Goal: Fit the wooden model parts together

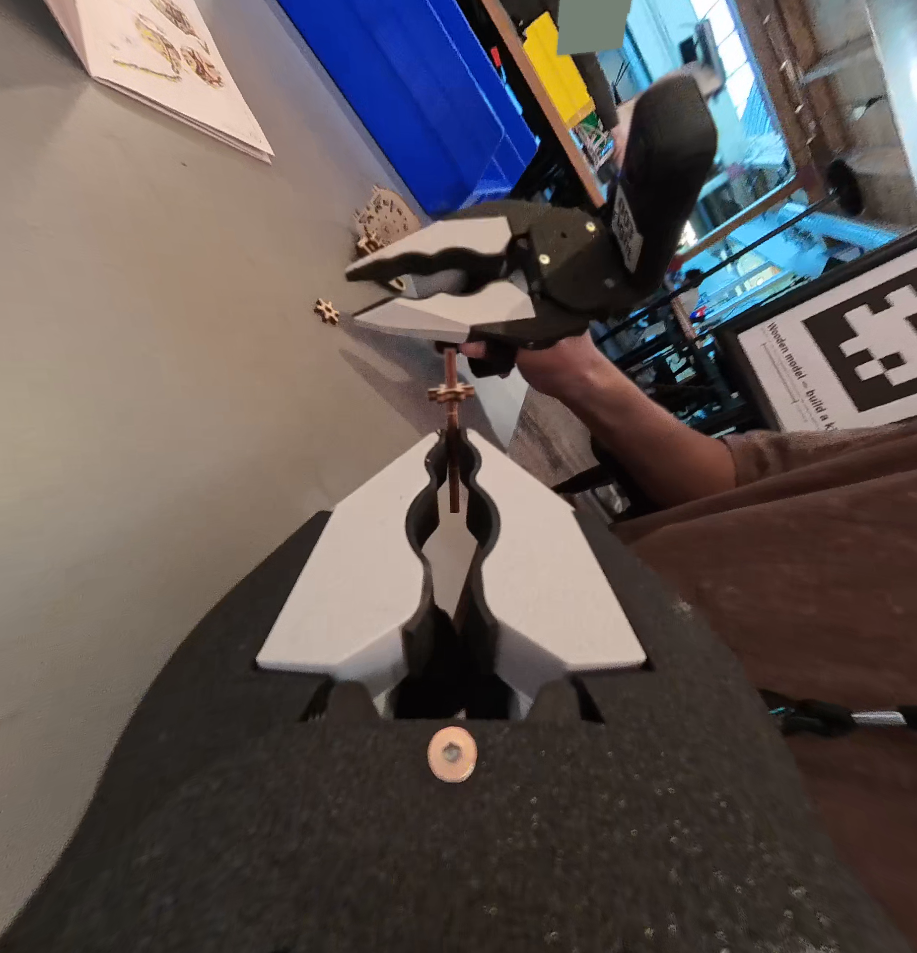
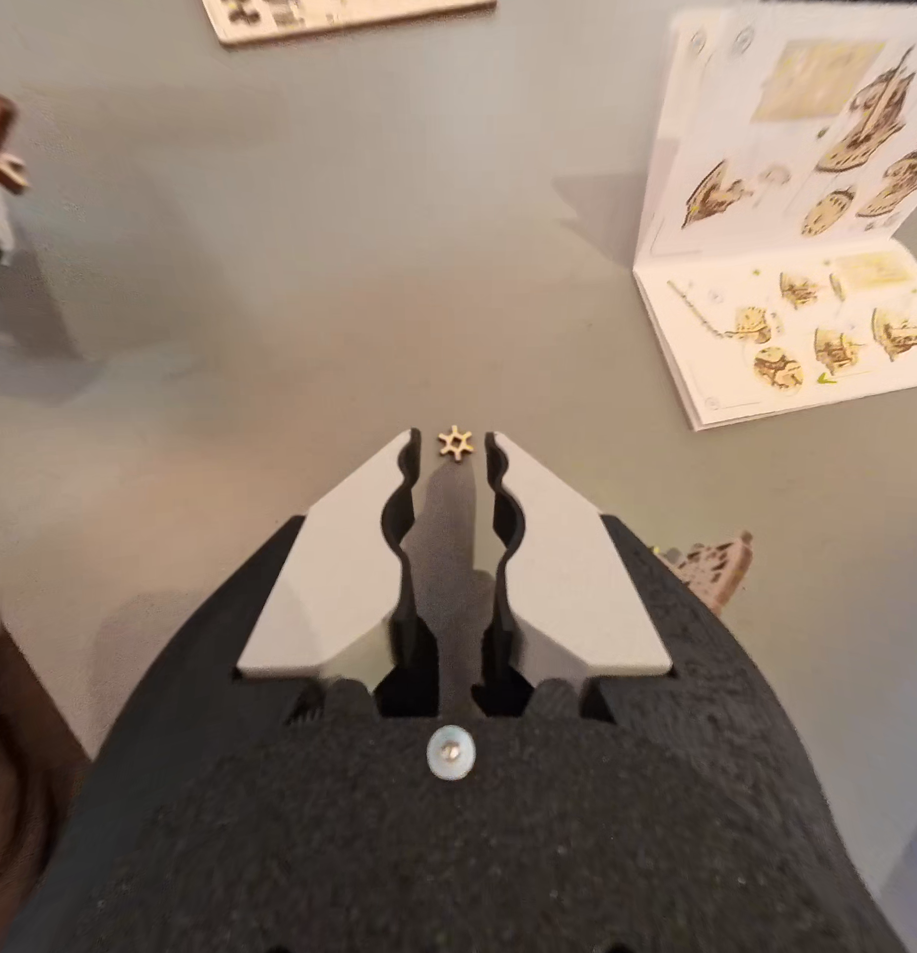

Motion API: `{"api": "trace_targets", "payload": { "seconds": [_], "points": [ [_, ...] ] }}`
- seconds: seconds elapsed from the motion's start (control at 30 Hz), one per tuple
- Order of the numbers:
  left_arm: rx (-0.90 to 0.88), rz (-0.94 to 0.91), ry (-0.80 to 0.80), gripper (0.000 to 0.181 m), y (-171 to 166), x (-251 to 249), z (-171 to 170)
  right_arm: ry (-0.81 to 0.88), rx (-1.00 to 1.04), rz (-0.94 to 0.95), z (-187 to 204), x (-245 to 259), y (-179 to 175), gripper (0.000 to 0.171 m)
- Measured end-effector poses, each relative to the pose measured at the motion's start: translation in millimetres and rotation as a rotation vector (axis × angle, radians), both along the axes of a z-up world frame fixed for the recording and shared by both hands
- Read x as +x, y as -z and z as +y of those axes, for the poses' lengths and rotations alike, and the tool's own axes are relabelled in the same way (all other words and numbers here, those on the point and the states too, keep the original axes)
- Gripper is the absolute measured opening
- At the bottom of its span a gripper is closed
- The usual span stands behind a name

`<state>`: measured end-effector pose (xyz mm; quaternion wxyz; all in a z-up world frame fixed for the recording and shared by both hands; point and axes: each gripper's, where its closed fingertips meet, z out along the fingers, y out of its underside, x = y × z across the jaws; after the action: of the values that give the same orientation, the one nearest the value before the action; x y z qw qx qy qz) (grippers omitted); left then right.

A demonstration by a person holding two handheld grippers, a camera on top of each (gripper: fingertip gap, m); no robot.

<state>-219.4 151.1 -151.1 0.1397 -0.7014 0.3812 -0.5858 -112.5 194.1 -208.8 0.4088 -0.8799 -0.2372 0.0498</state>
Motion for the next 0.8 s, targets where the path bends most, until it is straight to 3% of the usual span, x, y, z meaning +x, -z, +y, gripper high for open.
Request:
{"api": "trace_targets", "payload": {
  "seconds": [0.23, 0.37, 0.6, 0.73, 0.8],
  "points": [
    [0.066, -0.012, 0.000, 0.001, -4.0, 4.5, -1.8, 0.039, -0.041, -0.010, 4.9, 1.5, 14.4, 0.016],
    [0.200, 0.011, -0.007, 0.002, -3.2, 2.7, 5.6, 0.036, -0.054, 0.027, 4.9, 0.4, 12.8, 0.009],
    [0.562, 0.098, -0.041, 0.001, -3.0, -3.6, 19.0, -0.151, 0.019, 0.568, -10.9, -75.6, -88.4, 0.000],
    [0.622, 0.179, -0.049, 0.001, 7.9, -7.4, 23.5, -0.049, 0.026, 0.329, 1.5, -55.8, -64.3, 0.000],
    [0.590, 0.211, -0.057, 0.001, 15.2, -12.2, 28.1, -0.059, -0.005, 0.339, -4.7, -53.5, -57.4, 0.000]
  ]
}}
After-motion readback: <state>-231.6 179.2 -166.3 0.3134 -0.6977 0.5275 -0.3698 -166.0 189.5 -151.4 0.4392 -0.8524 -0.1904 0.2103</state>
